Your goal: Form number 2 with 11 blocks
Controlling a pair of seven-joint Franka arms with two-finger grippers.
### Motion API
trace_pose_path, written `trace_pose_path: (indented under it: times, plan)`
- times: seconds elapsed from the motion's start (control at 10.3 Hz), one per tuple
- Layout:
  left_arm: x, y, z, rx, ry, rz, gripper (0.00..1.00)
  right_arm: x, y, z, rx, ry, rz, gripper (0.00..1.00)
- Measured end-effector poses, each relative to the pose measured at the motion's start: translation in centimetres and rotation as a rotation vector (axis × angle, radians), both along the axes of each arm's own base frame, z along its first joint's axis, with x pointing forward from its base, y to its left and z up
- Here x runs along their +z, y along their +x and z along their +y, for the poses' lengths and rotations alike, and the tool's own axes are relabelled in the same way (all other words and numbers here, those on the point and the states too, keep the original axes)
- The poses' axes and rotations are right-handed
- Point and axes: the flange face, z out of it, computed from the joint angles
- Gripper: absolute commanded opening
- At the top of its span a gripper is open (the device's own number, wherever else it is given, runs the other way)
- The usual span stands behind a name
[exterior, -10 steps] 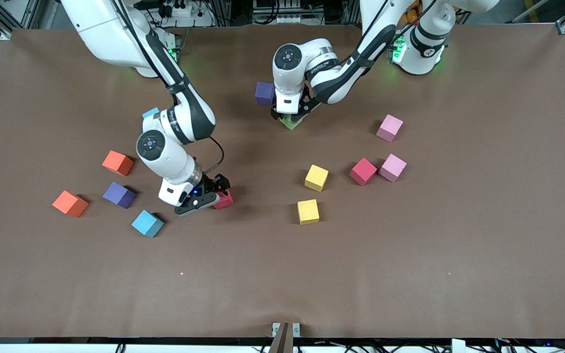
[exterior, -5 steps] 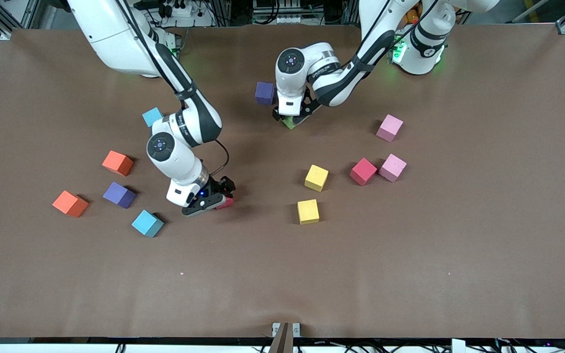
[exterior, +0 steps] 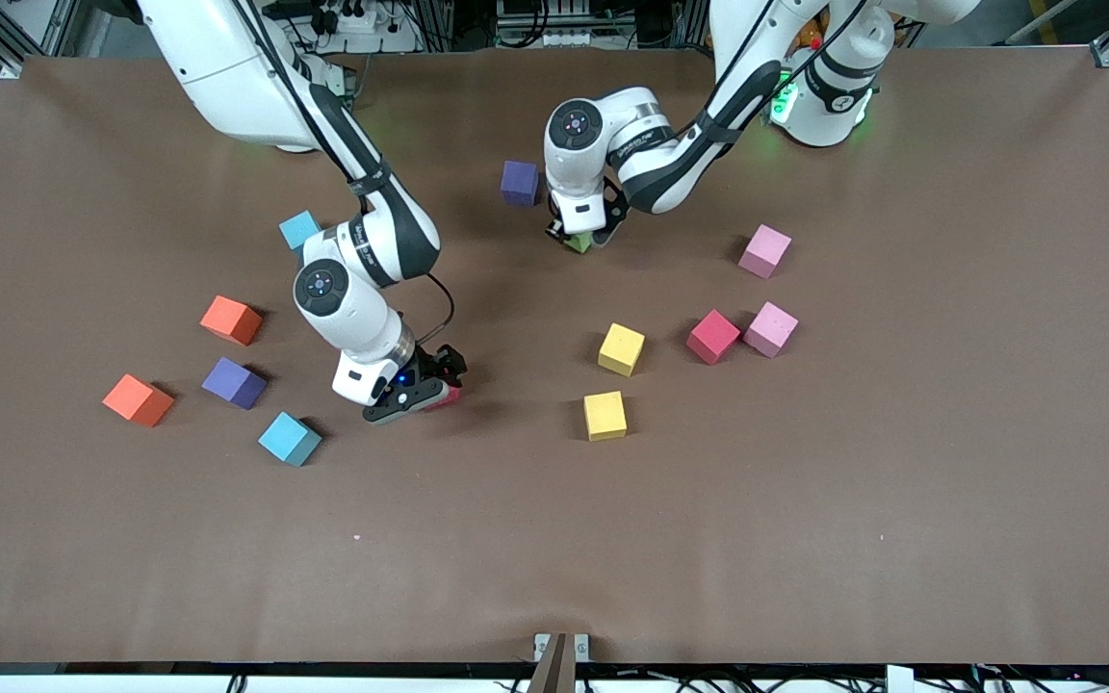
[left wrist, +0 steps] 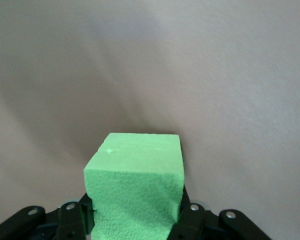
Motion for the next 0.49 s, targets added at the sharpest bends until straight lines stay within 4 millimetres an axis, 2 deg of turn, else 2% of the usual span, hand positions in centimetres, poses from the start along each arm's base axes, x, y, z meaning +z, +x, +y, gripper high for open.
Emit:
trace_pose_path:
  times: [0.19,0.49]
  plan:
    - [-0.2,-1.4,-0.1,0.153,0.048,0.012,0.0,0.2,0.1,-0.1,0.001,-0.005,0.018,1.0]
    - [0.8,-4.0,-1.6,0.279,0.058,0.02,0.0,1.3,-0.1,-0.6,0.005,-0.022,0.081,1.0]
